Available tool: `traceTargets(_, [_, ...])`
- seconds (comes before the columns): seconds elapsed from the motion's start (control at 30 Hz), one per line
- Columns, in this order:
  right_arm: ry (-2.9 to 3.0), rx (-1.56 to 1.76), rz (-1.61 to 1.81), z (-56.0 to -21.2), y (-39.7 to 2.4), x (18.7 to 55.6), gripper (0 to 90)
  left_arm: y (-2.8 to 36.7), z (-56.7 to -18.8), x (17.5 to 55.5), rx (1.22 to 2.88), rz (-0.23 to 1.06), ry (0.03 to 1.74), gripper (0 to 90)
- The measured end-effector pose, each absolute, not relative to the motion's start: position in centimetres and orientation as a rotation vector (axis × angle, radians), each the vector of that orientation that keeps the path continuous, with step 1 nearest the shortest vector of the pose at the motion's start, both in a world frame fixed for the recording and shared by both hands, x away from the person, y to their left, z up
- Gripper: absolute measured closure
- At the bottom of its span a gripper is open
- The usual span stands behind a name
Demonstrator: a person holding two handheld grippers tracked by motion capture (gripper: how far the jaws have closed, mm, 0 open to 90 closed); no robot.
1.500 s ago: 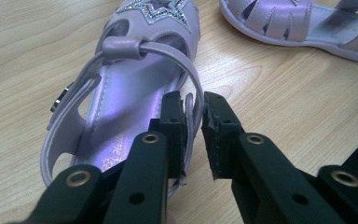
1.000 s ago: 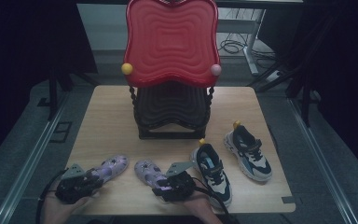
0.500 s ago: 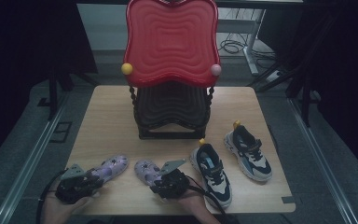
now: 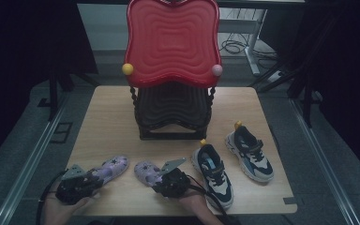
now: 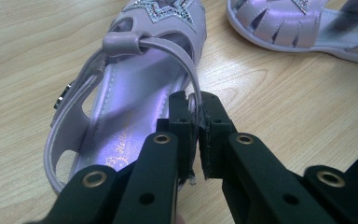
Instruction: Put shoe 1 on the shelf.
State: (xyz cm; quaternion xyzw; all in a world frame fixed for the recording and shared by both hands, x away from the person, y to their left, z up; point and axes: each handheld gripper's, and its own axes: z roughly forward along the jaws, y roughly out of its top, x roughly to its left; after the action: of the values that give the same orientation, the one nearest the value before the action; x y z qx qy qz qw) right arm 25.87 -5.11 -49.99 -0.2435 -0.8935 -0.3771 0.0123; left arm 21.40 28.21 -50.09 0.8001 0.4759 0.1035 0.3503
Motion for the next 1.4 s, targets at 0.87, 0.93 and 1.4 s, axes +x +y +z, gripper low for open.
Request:
traceTargets(0.87, [-2.648, -0.785, -1.459, -47.1, -7.0, 26.5, 85.8, 29.8, -46.2, 20.3, 1.893, 0.348, 1.214, 86.5])
traceTargets(0.93, [-2.633, -0.788, -1.482, -46.8, -7.1, 26.6, 85.8, 29.8, -45.7, 20.4, 1.879, 0.358, 1.206, 86.5])
traceTargets(1.4, [-2.581, -0.830, -1.666, -43.9, -8.3, 27.4, 85.8, 29.0, -43.0, 21.3, 1.785, 0.407, 1.155, 86.5])
